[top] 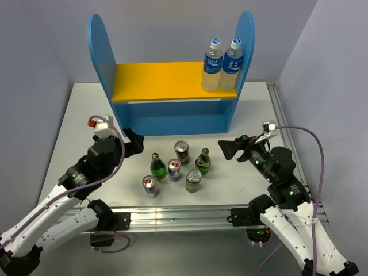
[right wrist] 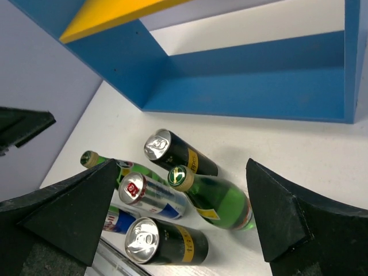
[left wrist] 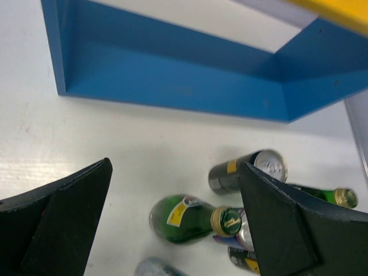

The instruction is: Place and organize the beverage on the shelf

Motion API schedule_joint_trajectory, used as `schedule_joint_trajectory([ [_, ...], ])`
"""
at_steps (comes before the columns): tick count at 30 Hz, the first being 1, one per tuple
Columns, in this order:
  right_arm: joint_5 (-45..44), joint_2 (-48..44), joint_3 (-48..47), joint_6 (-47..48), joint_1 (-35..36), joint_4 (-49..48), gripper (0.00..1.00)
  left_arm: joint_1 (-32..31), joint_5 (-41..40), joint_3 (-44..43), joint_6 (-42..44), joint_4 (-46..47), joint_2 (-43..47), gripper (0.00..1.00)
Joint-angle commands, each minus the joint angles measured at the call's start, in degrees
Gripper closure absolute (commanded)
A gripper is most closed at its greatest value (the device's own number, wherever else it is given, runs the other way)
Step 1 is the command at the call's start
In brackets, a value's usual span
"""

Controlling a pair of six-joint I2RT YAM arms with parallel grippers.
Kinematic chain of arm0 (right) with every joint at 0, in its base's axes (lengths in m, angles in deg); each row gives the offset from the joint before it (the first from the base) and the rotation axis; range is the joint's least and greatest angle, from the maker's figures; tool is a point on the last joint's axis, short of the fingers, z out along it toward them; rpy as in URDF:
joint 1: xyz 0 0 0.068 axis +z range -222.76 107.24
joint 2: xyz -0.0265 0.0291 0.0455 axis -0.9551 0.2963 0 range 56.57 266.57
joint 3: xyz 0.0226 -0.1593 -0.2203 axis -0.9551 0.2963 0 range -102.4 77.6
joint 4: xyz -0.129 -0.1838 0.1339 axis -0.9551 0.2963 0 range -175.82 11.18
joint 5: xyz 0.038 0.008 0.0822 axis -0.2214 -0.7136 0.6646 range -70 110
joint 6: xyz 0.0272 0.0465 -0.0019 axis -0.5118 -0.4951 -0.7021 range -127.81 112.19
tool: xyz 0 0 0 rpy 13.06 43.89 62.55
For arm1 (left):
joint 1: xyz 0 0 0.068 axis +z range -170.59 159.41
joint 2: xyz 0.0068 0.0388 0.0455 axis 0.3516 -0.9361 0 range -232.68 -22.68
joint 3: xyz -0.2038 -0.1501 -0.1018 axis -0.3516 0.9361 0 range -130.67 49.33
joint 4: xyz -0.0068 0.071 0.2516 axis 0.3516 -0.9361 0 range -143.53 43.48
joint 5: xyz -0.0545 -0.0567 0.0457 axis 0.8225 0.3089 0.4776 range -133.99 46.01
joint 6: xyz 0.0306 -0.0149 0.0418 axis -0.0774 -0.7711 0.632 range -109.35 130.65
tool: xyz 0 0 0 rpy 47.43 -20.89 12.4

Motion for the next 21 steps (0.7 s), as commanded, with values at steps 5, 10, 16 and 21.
schedule_joint_trajectory([
  [5, -5.2, 2.5, -0.1, -0.7, 3.4, 1.6, 0.0, -17.7, -15.9, 2.8, -8.6, -1.0, -5.2, 0.01],
  [10, -5.9, 2.5, 2.8, -0.9, 4.2, -0.6, 0.0, -32.3, -33.1, 1.3, -16.5, -3.4, -10.3, 0.01],
  [16, -6.8, 2.5, 4.3, -0.2, 4.3, -0.6, 0.0, -39.3, -40.9, 0.3, -19.8, -6.2, -16.6, 0.01],
  [21, -6.8, 2.1, 5.7, -0.1, 4.3, -1.2, 0.0, -39.3, -44.7, 1.0, -25.5, -7.7, -22.2, 0.01],
])
